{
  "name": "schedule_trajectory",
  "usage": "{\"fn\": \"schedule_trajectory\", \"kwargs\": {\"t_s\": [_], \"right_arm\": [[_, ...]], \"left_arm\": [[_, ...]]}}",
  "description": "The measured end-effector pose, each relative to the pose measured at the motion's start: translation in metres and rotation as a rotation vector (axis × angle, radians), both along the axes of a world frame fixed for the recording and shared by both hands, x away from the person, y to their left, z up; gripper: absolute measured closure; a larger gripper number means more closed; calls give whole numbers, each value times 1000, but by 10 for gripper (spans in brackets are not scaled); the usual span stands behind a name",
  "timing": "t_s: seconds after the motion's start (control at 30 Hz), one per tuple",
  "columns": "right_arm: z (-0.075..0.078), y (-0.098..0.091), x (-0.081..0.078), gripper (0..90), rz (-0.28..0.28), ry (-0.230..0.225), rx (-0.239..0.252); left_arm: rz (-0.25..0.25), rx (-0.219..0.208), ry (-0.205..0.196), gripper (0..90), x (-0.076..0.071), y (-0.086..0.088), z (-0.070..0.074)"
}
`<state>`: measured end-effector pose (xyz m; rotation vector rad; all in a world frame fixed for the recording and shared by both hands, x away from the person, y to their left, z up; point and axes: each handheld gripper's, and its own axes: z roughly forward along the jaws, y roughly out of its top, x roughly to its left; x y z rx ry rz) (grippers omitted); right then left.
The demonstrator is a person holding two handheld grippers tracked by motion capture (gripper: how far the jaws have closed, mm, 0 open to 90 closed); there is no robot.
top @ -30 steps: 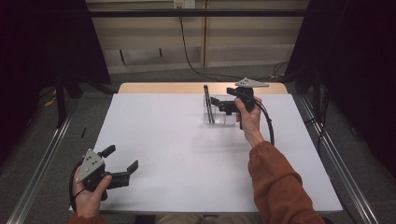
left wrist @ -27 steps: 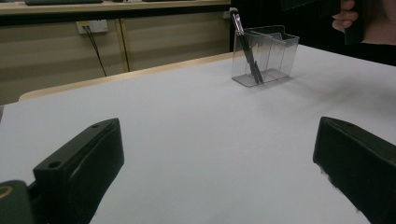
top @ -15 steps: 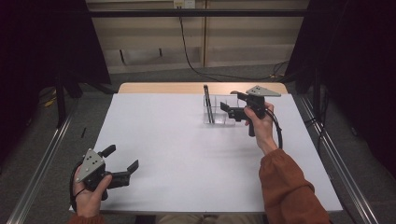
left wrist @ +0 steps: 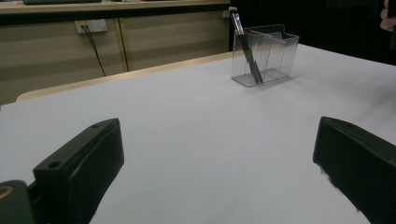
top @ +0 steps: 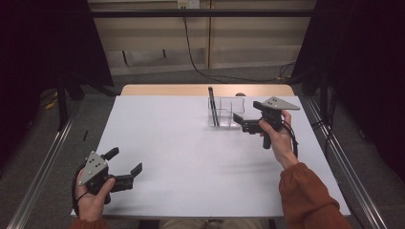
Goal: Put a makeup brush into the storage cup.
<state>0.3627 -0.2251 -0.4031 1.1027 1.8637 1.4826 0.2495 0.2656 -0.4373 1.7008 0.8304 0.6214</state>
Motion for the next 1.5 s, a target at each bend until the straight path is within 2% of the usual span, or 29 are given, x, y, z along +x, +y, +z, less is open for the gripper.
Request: {"fn": "schedule_trajectory", "kwargs": {"t_s": [0.13, 0.23, 0.4, 0.5, 0.73, 0.8, 1.23, 1.37, 1.5], "right_arm": [[1, -5, -10, 1, -6, -3, -6], [0, -9, -15, 3, 4, 11, 14], [0, -15, -24, 3, 14, 23, -7], [1, -18, -28, 6, 2, 16, -11], [-6, -27, -45, 4, -21, 30, -31], [-8, -31, -50, 5, -29, 34, -19], [-23, -57, -84, 6, -81, 52, -17], [-25, -64, -93, 7, -94, 50, -9], [-29, -69, -103, 6, -101, 58, -16]], "left_arm": [[-1, 0, -1, 19, 0, 0, 0], [3, -2, -1, 19, 0, 0, 0], [4, -5, -3, 19, 0, 0, 0], [3, -6, -2, 19, 0, 0, 0], [4, -3, -5, 19, 0, 1, 0], [7, -5, -4, 19, 0, 1, 1], [14, -6, -10, 18, -1, 1, 1], [17, -26, -12, 18, -1, 1, 1], [27, -16, -18, 19, -2, 1, 1]]}}
